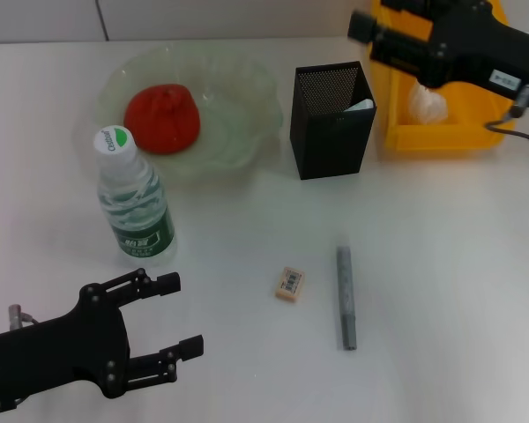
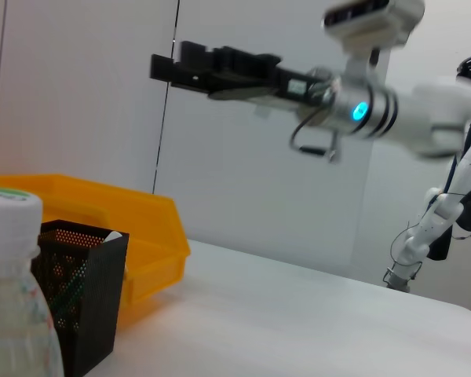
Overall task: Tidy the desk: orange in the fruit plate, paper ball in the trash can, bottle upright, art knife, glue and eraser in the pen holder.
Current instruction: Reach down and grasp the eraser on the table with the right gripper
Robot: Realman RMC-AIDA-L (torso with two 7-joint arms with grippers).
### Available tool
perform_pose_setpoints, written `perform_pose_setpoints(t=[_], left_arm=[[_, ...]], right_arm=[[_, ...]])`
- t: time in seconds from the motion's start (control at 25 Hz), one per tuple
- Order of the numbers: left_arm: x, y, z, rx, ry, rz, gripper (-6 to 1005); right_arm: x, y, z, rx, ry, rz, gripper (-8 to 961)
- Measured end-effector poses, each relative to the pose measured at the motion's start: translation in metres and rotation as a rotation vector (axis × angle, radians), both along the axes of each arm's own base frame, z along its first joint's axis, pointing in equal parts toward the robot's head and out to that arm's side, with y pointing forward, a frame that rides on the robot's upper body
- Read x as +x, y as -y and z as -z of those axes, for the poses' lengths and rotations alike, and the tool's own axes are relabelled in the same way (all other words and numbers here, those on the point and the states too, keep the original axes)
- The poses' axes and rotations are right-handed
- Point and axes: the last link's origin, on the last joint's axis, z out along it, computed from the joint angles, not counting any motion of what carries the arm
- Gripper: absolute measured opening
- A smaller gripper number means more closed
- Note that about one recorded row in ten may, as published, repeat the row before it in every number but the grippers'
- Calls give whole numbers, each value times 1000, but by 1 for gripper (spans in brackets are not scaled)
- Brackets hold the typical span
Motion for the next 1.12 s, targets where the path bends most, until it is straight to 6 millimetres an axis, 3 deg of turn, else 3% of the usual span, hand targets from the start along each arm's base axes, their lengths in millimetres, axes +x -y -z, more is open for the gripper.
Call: perform_pose_setpoints(t=[0.24,0.36,0.48,0.68,0.76,0.8,0.88,0.92,0.96,1.0,1.04,1.12], left_arm=[[0,0,0,1,-1,1,797],[-1,0,-1,2,-5,-1,797],[-2,1,-2,2,-6,-2,797],[-3,1,-4,4,-5,-8,797],[-2,0,-6,-1,-3,-11,797],[-2,0,-6,-1,-3,-11,797],[-2,0,-6,-2,-3,-12,797],[-2,0,-7,-2,-5,-11,797],[-2,0,-7,-2,-5,-11,797],[-3,0,-7,-2,-6,-12,797],[-3,0,-7,-2,-7,-12,797],[-3,0,-7,-1,-9,-14,797]], right_arm=[[-34,10,-51,-160,146,133,700],[-64,11,-61,-201,338,166,758],[-94,12,-58,-231,551,194,808],[-119,5,-32,-380,786,224,824],[-118,1,-12,-435,863,228,824],[-114,-1,8,-481,928,229,824],[-110,-1,19,-506,954,230,823],[-104,-2,39,-536,989,222,823],[-104,-2,39,-536,989,222,822],[-100,-2,55,-555,1013,213,821],[-100,-2,55,-555,1013,213,820],[-96,1,76,-581,1054,185,818]])
